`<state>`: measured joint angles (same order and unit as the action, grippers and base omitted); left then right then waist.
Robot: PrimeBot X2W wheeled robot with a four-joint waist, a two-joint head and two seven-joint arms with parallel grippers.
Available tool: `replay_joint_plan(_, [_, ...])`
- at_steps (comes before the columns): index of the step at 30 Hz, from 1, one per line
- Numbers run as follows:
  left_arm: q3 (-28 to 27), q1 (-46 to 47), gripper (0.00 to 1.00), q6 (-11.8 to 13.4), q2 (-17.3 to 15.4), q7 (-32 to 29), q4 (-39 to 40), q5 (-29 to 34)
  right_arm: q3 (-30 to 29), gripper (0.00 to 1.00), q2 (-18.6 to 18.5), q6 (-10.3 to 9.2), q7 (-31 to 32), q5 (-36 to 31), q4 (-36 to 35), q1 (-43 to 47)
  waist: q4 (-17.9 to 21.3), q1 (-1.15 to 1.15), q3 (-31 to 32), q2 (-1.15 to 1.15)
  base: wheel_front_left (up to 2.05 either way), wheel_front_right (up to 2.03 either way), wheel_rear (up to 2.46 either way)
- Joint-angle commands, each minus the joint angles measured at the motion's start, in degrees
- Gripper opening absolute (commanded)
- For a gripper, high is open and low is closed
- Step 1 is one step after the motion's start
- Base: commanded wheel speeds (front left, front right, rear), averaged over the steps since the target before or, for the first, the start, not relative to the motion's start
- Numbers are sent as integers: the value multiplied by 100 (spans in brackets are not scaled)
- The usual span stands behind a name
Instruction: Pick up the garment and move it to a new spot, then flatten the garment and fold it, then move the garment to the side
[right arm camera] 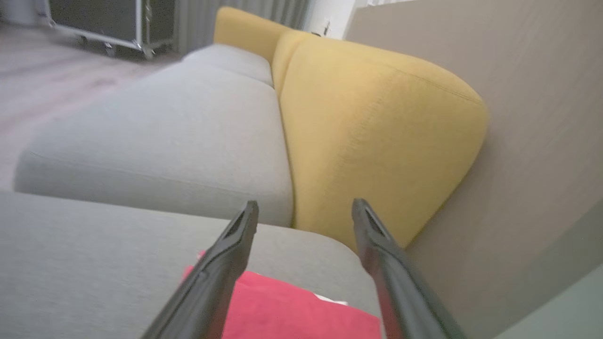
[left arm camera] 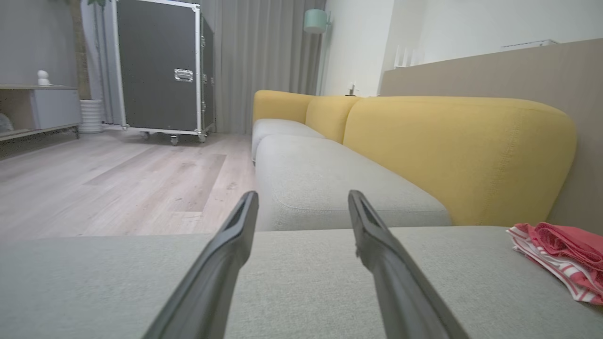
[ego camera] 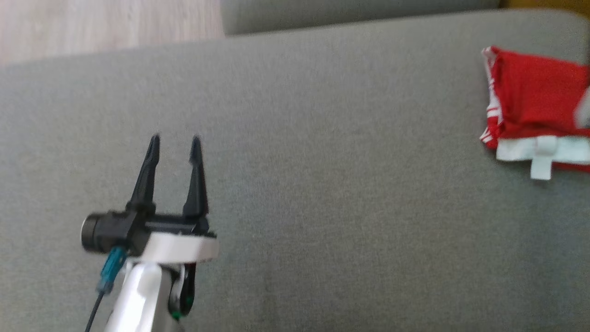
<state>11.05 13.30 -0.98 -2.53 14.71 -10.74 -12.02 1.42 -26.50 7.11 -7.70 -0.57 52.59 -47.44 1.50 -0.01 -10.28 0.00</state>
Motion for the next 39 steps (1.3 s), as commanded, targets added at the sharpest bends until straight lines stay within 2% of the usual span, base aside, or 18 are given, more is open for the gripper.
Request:
replay_joint_plan(1, [-285,-64,100,32,-34,29,213,62,14,100,187,37,-135,46,-408,138,-30,1,479,0,0,0,0])
replay_joint_plan(9, [-582,-571,100,96,-34,29,347,69,-321,100,1434,37,-445,506,-2026,997,-224,1,1098,0,0,0,0])
replay_joint_plan(16, [-652,-769,100,107,-34,29,277,117,-705,100,2241,37,-617,812,-3237,2255,-420,1,1236,0,0,0,0])
replay_joint_plan(24, [-678,-1015,100,131,-34,29,300,155,-394,100,2360,37,-726,1307,-3907,3749,-478,1,1284,0,0,0,0])
replay_joint_plan(29, [-670,-1150,100,149,-34,29,381,128,-305,100,2361,37,-728,1220,-4300,4283,-487,1,1269,0,0,0,0])
replay_joint_plan(39, [-689,-1259,100,104,-34,29,378,-4,-177,100,2362,37,-729,1290,-4586,4588,-476,1,1199,0,0,0,0])
